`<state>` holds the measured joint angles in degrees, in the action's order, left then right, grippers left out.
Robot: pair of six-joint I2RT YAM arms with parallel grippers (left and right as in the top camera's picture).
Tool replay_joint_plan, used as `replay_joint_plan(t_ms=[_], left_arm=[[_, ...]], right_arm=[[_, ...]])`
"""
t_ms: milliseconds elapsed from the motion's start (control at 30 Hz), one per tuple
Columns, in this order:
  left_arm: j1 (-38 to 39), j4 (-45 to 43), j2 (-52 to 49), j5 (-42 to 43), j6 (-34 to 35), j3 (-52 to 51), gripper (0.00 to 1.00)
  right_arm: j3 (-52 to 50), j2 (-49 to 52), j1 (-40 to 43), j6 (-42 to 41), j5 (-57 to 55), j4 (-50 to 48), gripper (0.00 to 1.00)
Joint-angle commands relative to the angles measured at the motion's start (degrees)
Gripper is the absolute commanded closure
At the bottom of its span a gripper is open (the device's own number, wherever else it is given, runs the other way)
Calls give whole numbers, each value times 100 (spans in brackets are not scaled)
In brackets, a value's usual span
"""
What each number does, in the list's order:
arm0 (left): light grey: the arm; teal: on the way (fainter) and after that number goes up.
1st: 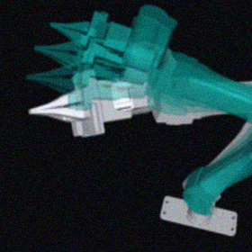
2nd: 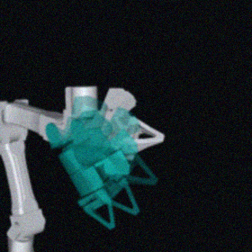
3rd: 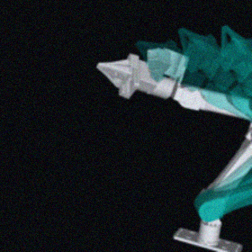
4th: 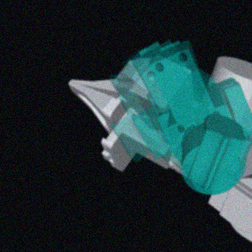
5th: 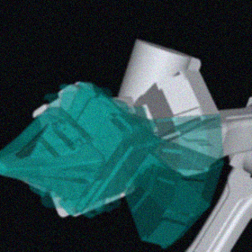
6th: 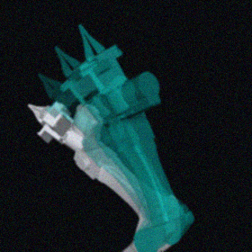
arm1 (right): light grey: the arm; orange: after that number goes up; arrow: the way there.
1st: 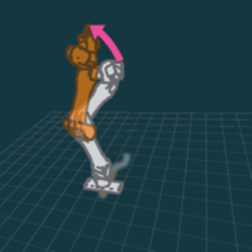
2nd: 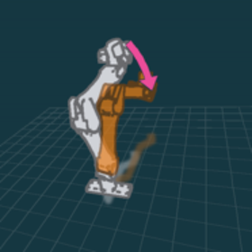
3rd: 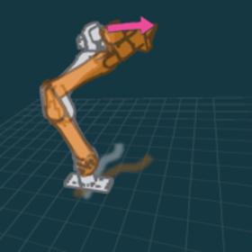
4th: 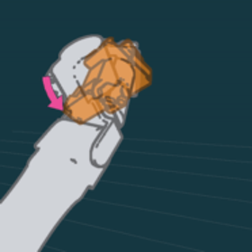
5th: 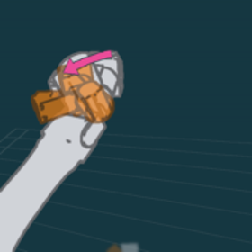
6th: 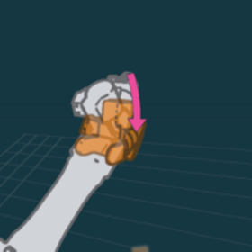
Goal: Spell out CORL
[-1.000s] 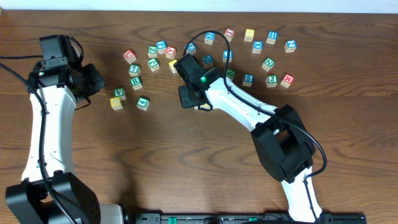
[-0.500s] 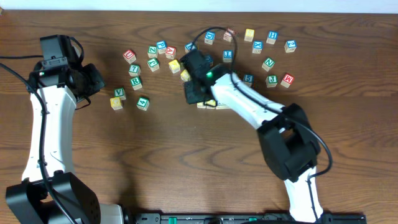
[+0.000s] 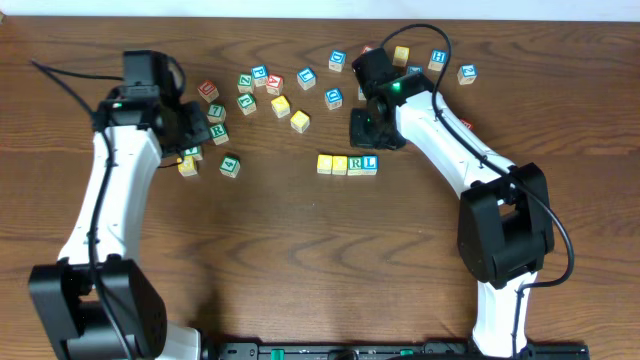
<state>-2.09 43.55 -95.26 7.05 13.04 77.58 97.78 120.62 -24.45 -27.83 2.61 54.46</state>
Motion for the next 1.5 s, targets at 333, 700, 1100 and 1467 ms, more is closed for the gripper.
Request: replay_joint_plan(t_ms=[333, 700, 1100, 1467], left_arm=[[1049, -201, -835, 629, -101, -50, 93], [1381, -291, -1222, 754, -186, -50, 92], [1482, -391, -1224, 756, -208, -50, 92], [1777, -723, -1226, 754, -212, -50, 92]], right_arm=[[-114, -111, 474, 133, -118, 723, 99], [-970, -105, 304, 160, -55, -219, 98], [-1095, -105, 269, 372, 122, -566, 98], [-1095, -105, 118, 372, 120, -699, 97]])
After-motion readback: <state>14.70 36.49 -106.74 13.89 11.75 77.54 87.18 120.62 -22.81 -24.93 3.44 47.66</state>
